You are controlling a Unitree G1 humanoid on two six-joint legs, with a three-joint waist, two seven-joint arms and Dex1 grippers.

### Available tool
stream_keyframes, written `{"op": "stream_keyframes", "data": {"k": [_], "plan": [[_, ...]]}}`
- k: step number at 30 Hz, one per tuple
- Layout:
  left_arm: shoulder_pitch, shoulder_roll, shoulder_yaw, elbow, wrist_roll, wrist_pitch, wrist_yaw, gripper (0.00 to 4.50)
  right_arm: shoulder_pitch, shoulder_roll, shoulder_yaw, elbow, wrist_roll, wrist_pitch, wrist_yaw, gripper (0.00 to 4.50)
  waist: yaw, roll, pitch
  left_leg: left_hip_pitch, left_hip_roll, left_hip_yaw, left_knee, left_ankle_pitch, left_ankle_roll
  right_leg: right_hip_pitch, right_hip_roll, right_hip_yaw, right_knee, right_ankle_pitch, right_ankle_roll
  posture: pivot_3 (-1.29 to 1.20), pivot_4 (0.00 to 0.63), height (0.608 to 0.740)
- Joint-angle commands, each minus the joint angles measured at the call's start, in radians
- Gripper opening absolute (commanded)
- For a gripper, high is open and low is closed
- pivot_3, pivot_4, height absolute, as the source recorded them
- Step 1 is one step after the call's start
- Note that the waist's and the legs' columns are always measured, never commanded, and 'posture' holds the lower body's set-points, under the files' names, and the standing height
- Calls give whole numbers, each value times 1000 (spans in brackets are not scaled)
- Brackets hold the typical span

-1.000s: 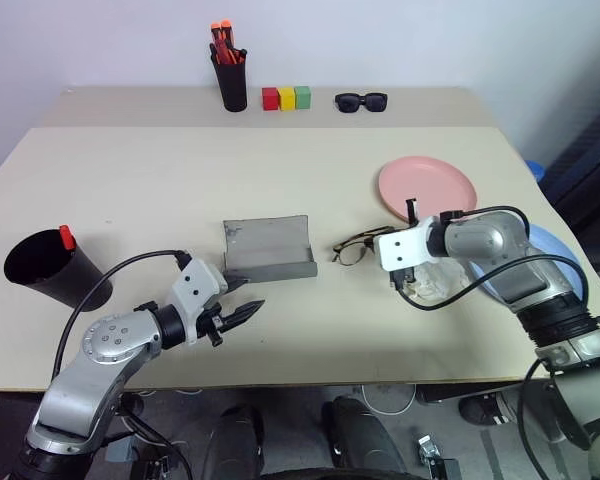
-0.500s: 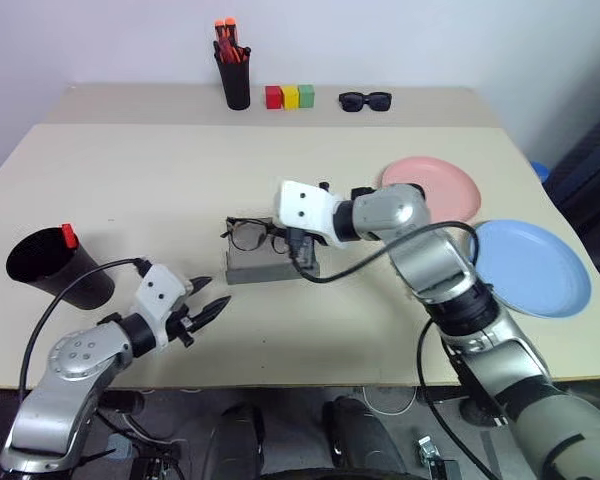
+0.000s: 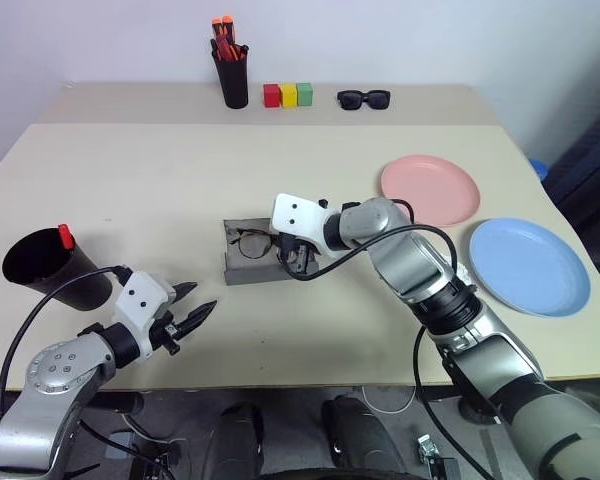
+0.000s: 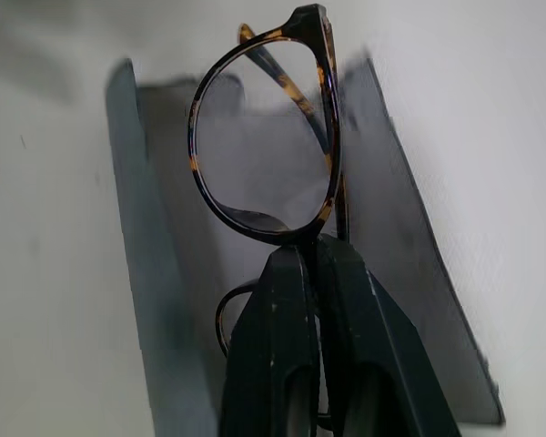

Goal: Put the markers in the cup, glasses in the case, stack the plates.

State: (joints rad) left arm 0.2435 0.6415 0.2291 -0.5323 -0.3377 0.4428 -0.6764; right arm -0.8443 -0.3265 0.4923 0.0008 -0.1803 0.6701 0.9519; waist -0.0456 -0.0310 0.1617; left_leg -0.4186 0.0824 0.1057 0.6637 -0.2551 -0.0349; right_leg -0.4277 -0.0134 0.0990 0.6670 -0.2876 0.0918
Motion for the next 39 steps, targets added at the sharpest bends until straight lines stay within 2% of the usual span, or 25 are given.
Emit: {"op": "stream_keyframes", "data": {"k": [1, 2, 3, 8, 13, 16, 19, 21, 25, 29, 32, 36, 39], "plan": [[-4, 1, 4, -35, -2, -16, 5, 2394, -8, -10, -1, -48, 5, 1, -1, 648, -1, 0, 0, 0, 0, 0, 0, 0, 0, 0, 0, 0, 0, 0, 0, 0, 150, 722], [-5, 1, 1, -34, -2, -16, 6, 2394, -7, -12, 2, -47, 4, 0, -3, 891, -1, 0, 0, 0, 0, 0, 0, 0, 0, 0, 0, 0, 0, 0, 0, 0, 150, 722], [-5, 1, -2, -34, -1, -16, 7, 2394, -7, -13, 3, -48, 2, -2, -6, 1351, -1, 0, 0, 0, 0, 0, 0, 0, 0, 0, 0, 0, 0, 0, 0, 0, 150, 722], [-10, 2, -3, -34, -6, -15, 8, 2394, -17, -7, -2, -53, 2, -14, -20, 3907, -1, 0, 0, -1, 0, 0, 0, 0, 0, -1, 0, 0, 0, 0, 0, 0, 150, 722], [-42, -22, 19, -43, -63, 36, 30, 2394, -16, -19, -45, -102, 51, -46, 1, 3907, -1, 0, 0, -1, 0, 0, 0, 0, 0, -1, 0, 0, 0, 0, 0, 0, 150, 722], [-112, -38, 23, -40, -109, 92, 64, 1632, 13, -54, -83, -148, 92, -115, 20, 3963, 4, 0, 0, -2, 0, -1, 0, 0, 0, -1, 0, 0, 0, 0, 0, 0, 150, 722], [-222, -47, 3, -26, -138, 144, 98, 137, 76, -115, -120, -198, 121, -198, 32, 3963, 7, -1, 0, -3, 0, -1, 1, 0, 0, 0, 0, -1, -2, 0, 0, 0, 150, 722], [-332, -49, -37, 6, -121, 173, 126, 62, 137, -162, -153, -226, 137, -252, 33, 3963, 12, -2, 0, -3, -1, -2, 1, 0, 0, 0, 0, -1, -2, 0, 0, 0, 150, 722], [-630, -71, -152, 221, -21, 249, 205, 62, 311, -248, -260, -298, 205, -376, 35, 3963, 28, -2, 0, -3, -2, -3, 2, 0, 0, 1, 1, -1, -2, 0, 1, 0, 150, 722], [-876, -120, -206, 444, 0, 289, 201, 62, 438, -276, -361, -340, 256, -368, -9, 3963, 24, -2, 0, -3, -2, -3, 2, 0, 0, 1, 2, 0, -2, 2, 4, 0, 150, 722], [-1066, -151, -243, 702, 13, 374, 166, 62, 539, -301, -412, -389, 274, -356, -30, 3963, 31, -2, 0, -4, -2, -4, 2, 0, 0, 1, 2, -1, -2, 2, 5, 0, 150, 722], [-1225, -172, -310, 1008, 64, 362, 66, 62, 641, -308, -458, -474, 312, -311, -60, 3963, 25, -2, 0, -4, -2, -4, 2, 0, 0, 0, 3, -1, -2, 2, 6, 0, 150, 722], [-1270, -169, -372, 1135, 115, 317, -24, 62, 703, -319, -485, -532, 343, -282, -68, 3963, 25, -1, 1, -5, -2, -5, 1, 0, 0, 0, 3, -1, -2, 1, 6, 0, 150, 722]]}}
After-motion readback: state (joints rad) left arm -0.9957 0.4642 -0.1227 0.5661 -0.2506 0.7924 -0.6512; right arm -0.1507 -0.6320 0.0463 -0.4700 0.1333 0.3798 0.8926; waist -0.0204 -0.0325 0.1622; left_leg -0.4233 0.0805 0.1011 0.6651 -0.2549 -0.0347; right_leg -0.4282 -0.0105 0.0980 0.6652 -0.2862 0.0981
